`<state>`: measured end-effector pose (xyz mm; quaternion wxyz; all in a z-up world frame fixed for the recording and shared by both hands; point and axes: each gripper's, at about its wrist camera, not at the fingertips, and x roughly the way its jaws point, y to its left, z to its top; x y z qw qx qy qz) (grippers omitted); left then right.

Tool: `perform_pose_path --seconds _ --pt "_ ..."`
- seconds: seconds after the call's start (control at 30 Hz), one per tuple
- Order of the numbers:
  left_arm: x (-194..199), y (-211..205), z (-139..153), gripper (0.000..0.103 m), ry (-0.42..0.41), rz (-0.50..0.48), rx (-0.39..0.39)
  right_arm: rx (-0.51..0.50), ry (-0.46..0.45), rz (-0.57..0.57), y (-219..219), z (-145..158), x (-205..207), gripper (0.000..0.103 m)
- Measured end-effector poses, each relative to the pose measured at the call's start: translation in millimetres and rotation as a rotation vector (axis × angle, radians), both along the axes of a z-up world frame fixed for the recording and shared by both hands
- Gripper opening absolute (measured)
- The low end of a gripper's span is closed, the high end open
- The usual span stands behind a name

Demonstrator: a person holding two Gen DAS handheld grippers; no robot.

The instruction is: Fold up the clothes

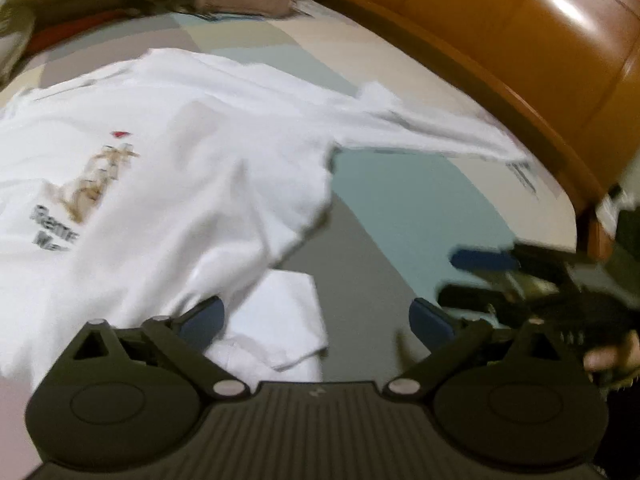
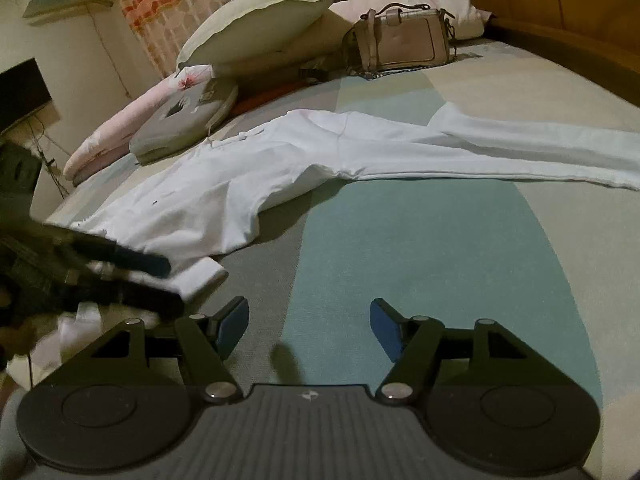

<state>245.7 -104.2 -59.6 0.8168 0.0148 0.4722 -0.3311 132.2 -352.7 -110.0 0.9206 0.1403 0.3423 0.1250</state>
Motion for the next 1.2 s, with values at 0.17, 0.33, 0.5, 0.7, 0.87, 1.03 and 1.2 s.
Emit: perform_pose_path --seconds 0.17,0.33,0.5,0.7,0.87,1.03,1.2 --pt "20 18 10 0.095 -0.005 0.044 -0.063 0.014 -0.014 0.073 10 -1 9 0.071" --pt "35 29 15 0.095 -0.027 0.060 -0.075 0.031 -0.023 0.165 28 0 30 0.071" --pt "37 37 10 0.095 -0.028 0.046 -0.106 0.056 -0.013 0.248 49 -5 50 0.064" --pt "25 41 16 0.095 -0.070 0.048 -0.102 0.229 0.044 0.287 47 -4 59 0.064" --pt "18 47 13 0.095 -0.098 0.027 -0.090 0.496 0.175 0.312 44 -23 63 0.064" --pt "18 51 16 0.095 -0.096 0.049 -0.115 0.648 0.206 0.271 42 -36 82 0.063" --pt "5 70 29 0.097 -0.150 0.132 -0.097 0.935 0.247 0.129 15 -64 89 0.044"
